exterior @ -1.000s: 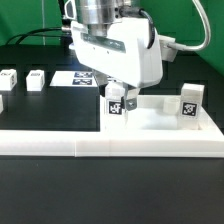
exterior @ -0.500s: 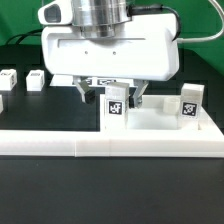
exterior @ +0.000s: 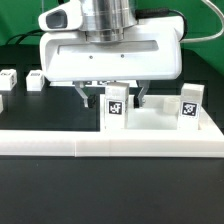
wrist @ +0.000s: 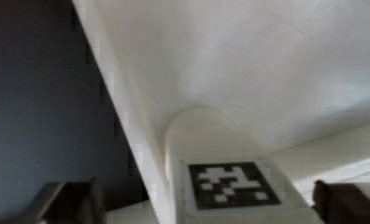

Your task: Assemble square table

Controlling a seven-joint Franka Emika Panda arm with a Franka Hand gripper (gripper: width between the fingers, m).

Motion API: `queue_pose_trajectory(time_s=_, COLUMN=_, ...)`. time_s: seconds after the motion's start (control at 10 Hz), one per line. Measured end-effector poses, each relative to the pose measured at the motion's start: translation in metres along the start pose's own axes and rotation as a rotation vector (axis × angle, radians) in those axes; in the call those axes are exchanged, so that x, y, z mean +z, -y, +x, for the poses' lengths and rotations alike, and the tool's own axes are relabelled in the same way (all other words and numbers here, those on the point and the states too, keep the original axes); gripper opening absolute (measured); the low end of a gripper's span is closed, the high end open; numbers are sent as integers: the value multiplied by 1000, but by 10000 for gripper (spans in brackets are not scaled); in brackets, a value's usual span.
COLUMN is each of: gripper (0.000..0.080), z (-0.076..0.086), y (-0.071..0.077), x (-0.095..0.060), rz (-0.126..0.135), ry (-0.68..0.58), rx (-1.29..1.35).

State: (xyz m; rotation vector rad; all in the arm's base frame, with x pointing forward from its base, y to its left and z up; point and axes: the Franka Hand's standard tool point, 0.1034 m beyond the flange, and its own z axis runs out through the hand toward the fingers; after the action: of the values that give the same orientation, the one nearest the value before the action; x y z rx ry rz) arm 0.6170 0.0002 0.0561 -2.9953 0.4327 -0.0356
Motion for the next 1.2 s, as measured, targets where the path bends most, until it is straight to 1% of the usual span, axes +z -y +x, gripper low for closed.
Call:
queue_pose_trajectory(time_s=0.2, gripper=265, z=0, y=0, x=0, rz=1, ry=0, rx=116)
queue_pose_trajectory(time_s=0.5, gripper=268, z=0, y=2, x=0, rz=2, ry=0, rx=364)
queue_pose_trajectory(time_s=0.6, gripper=268, z=2, y=7, x=-3, rz=-7, ry=-3, rx=577)
queue_pose_trajectory(time_s=0.7, gripper=268, z=2, y=8, x=-3, rz=-14, ry=-9, rx=719)
queue_pose_trajectory(time_s=0.9, gripper=268, z=5, y=9, x=-1, rz=-33, ry=3, rx=1085)
queue_pose_trajectory(time_s=1.0, gripper=268, z=6, y=8, x=1, rz=-36, ry=4, rx=1252)
queue_pose_trajectory(time_s=1.2, gripper=270, z=7, y=8, x=1, rz=-31, ry=0, rx=1552)
